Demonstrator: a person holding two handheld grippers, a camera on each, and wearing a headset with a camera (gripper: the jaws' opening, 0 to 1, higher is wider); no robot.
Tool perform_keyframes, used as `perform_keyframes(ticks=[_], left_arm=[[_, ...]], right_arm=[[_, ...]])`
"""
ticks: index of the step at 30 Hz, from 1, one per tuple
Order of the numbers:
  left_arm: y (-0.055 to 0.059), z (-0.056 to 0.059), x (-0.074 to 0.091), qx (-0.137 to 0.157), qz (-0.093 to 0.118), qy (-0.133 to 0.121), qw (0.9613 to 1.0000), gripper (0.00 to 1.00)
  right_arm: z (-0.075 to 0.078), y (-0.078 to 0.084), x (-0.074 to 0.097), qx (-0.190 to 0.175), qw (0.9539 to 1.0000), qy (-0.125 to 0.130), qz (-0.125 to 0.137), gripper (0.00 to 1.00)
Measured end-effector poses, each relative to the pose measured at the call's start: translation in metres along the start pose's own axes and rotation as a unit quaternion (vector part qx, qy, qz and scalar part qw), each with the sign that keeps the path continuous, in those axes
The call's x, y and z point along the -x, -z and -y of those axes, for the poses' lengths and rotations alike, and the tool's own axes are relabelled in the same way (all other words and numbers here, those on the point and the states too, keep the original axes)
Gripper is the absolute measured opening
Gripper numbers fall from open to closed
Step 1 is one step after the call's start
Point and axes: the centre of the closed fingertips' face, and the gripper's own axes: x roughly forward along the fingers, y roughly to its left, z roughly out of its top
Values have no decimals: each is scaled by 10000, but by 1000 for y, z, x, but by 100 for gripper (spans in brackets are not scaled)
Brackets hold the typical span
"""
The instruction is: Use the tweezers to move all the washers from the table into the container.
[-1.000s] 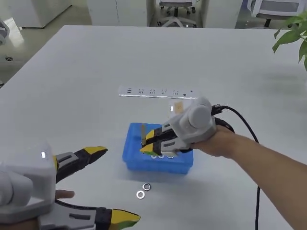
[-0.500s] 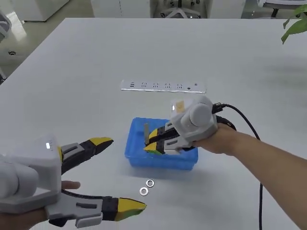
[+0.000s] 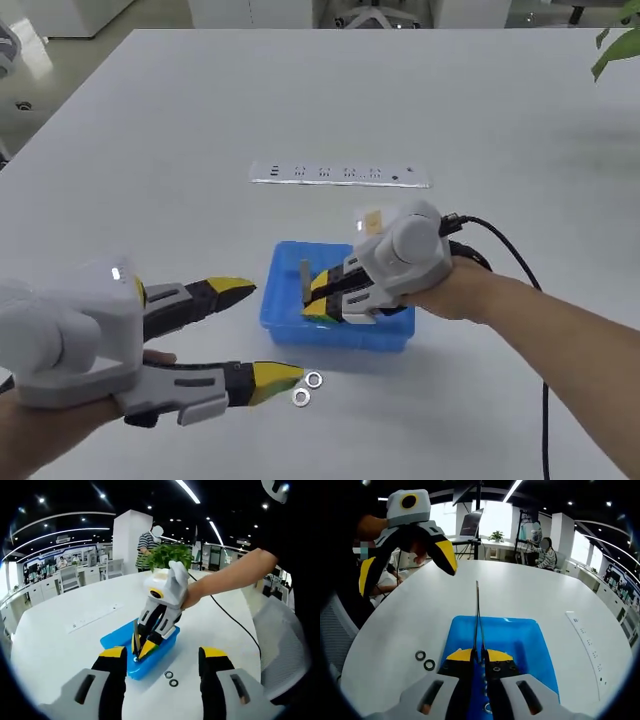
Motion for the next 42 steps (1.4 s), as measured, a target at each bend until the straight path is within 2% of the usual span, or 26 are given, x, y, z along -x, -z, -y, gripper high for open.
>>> perform_keyframes(ticks=[5,14,18,24,29,42], left_arm=[[-3,-13,-9,-139,-65,-76,9999,50],[-4,-35,-27,-361,-184,-36,9992,31],[-2,-42,-35,-417,-261,32,9988,28],[2,-44,-46,-505,-347,195,9979,24],[2,-41,-55,-576,-374,395,9969,18],[-1,-37,-63,-764,-365,595,9946,9]], right_arm=[[0,2,0,-16,10000,-5,7,9],[2,3,1,-62,10000,17,35,9],[2,4,1,-62,10000,23,38,9],[2,5,3,-45,10000,20,29,9],[2,6,4,3,10000,1,21,9],[1,6,5,194,9998,-74,-15,10]])
